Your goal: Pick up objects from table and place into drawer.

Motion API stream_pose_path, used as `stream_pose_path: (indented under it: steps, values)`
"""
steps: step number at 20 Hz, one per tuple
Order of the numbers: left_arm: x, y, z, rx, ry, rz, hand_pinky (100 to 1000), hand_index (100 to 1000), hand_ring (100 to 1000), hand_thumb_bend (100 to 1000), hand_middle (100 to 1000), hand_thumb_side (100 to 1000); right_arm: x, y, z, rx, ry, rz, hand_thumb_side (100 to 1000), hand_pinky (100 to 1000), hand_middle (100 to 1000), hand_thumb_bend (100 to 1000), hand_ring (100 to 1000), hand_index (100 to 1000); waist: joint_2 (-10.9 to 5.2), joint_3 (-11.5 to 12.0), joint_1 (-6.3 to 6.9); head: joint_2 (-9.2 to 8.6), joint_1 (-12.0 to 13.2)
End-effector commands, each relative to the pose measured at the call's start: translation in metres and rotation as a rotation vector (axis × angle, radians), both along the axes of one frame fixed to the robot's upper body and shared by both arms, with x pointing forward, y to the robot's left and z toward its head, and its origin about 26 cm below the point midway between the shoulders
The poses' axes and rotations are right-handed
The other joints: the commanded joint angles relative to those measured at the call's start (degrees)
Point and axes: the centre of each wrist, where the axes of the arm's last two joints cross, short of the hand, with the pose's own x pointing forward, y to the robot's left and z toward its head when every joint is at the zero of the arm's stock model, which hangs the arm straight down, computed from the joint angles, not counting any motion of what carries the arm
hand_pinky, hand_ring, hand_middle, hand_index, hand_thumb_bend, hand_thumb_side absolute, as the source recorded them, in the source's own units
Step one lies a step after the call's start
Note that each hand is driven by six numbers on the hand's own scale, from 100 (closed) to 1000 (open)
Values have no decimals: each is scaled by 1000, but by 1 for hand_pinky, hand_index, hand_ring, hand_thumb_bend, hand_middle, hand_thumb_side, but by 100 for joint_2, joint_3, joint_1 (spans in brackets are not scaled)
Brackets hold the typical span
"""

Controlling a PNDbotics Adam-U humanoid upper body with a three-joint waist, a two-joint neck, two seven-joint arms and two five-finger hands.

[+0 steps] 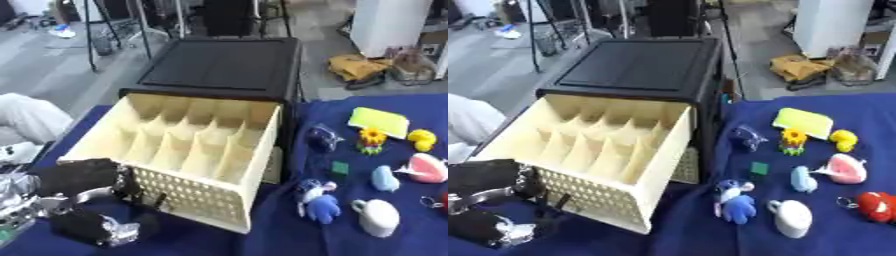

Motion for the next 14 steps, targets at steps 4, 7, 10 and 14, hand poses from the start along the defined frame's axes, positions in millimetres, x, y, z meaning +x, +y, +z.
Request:
stream_pose_path:
  steps: [4,7,10,14]
  values:
    - [-5,7,0,14,32,-8,244,922,429,431,538,1000,-4,0,11,-19,-40,4,995,738,672,184,817,709,-21,-41,-4,-109,-42]
    - [-5,10,1,19,17,-9,213,951,400,439,519,1000,-4,1,12,-20,-42,6,996,738,671,184,816,709,-11,-56,6,-107,-42]
    - [-5,13,4,26,2,-8,185,969,376,437,485,1000,-4,1,13,-22,-46,7,997,738,671,183,816,709,-3,-75,12,-104,-29]
    - [-5,18,7,28,-5,-5,125,943,325,450,431,1000,-4,1,14,-25,-48,8,998,738,672,186,816,709,8,-109,15,-104,-14]
